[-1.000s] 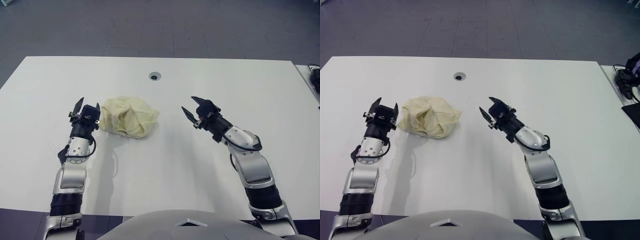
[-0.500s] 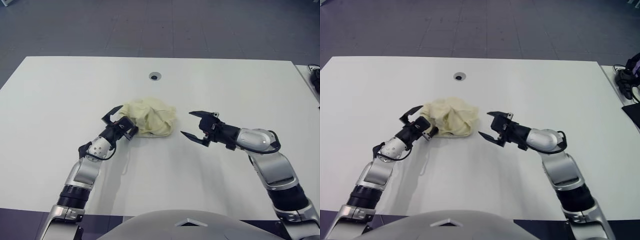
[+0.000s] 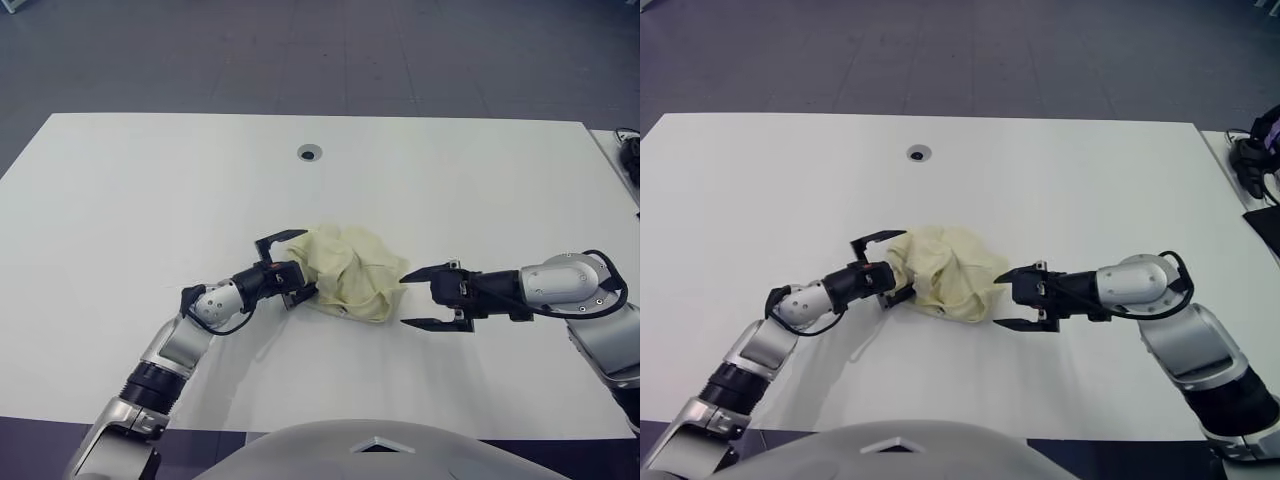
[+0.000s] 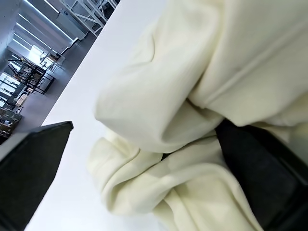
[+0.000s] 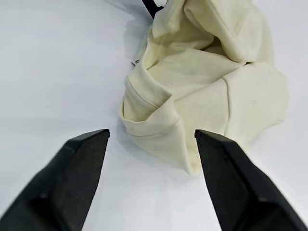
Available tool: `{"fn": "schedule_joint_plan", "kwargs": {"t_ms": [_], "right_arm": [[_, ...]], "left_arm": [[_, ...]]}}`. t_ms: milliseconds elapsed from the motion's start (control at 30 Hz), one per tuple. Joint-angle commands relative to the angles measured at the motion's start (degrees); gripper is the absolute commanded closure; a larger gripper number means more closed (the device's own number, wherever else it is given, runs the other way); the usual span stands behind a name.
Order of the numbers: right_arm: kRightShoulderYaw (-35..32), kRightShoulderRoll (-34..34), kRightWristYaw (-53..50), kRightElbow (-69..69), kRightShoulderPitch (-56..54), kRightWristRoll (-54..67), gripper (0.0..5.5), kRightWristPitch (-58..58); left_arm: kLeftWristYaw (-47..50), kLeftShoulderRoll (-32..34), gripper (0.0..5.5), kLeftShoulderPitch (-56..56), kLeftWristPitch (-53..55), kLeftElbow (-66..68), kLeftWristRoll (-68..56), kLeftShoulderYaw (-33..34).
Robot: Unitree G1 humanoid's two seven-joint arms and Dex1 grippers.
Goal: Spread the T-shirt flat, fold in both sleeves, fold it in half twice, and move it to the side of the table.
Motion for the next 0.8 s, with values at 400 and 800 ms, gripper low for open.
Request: {"fn": "schedule_joint_plan", "kwargs": {"t_ms": [400, 800], "right_arm": [[5.5, 5.3, -6.7, -0.2, -1.6, -1.7, 4.81, 2.1], [6.7, 5.1, -9.5, -2.4, 1.8, -2.8, 3.2, 3.1]], "left_arm": [[-3.6, 2.3, 0.1, -4.1, -2.5, 1.0, 2.4, -1.7], [-7.4, 5.1, 0.1, -2.5, -1.2, -3.4, 1.0, -0.3]]}}
